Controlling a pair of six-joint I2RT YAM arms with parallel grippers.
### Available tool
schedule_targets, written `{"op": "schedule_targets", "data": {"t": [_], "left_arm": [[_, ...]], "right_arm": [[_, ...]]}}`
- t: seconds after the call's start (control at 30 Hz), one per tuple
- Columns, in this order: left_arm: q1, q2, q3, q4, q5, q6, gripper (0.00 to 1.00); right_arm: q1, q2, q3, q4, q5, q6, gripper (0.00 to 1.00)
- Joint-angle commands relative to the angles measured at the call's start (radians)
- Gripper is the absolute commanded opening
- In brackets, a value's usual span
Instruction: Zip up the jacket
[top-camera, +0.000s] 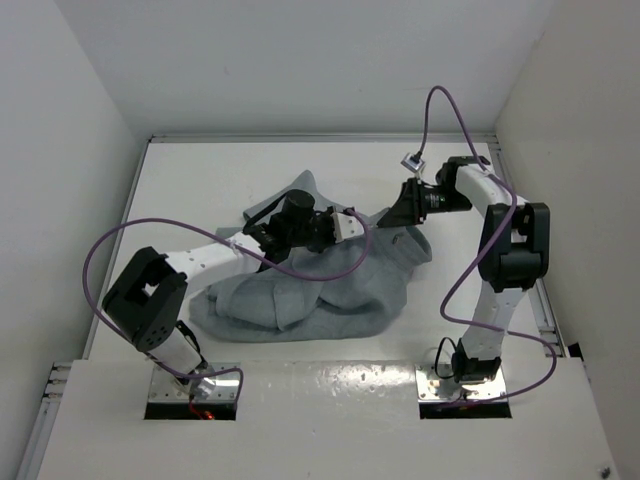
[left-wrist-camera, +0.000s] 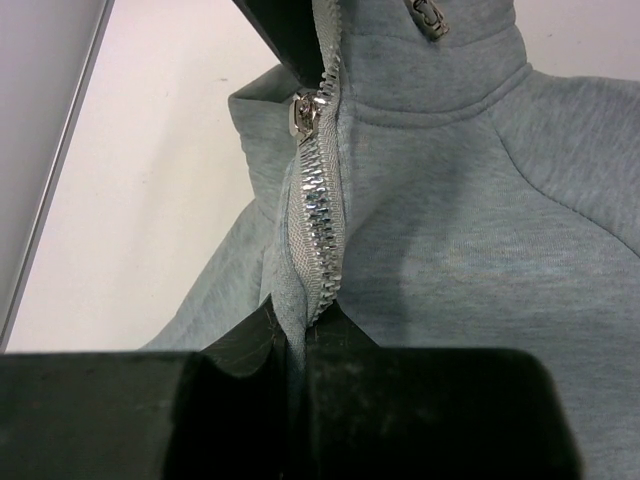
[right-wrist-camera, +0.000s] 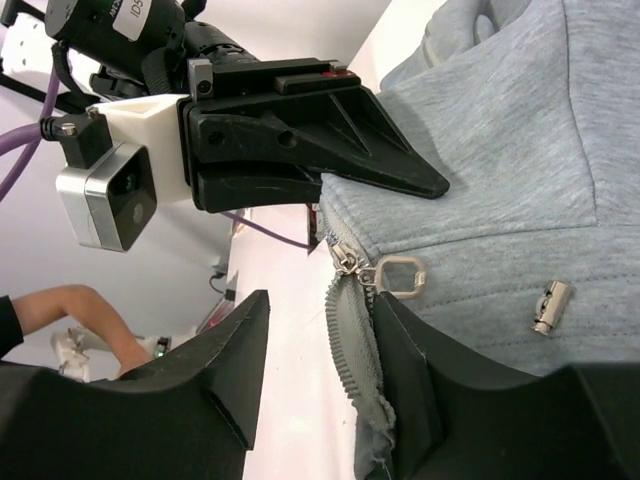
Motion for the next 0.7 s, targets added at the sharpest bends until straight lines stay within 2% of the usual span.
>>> {"op": "schedule_targets", "data": {"t": [0.0,0.23,0.47,0.67], "left_arm": [[0.014,-0.052,0.004,0.095,-0.023,-0.013,0.0],[-0.006,-0.052,0.004,0.104,-0.023,-0.013,0.0],[-0.006,-0.062,0.004,0.125,-0.05,-0.004,0.0],[-0.043,-0.12,-0.108,0.254,-0.125,0.053,0.02]], "right_arm": [[0.026,-0.044,0.022,-0.411,-0.04,-0.059,0.48],[0.072,-0.003,0.077,-0.412,-0.055,-0.072,0.37],[0.036,0.007,0.073,-0.414,-0.075,-0.075,0.11],[-0.007,-0.005,0.077,-0.412,-0.099,-0.091,0.01]]}}
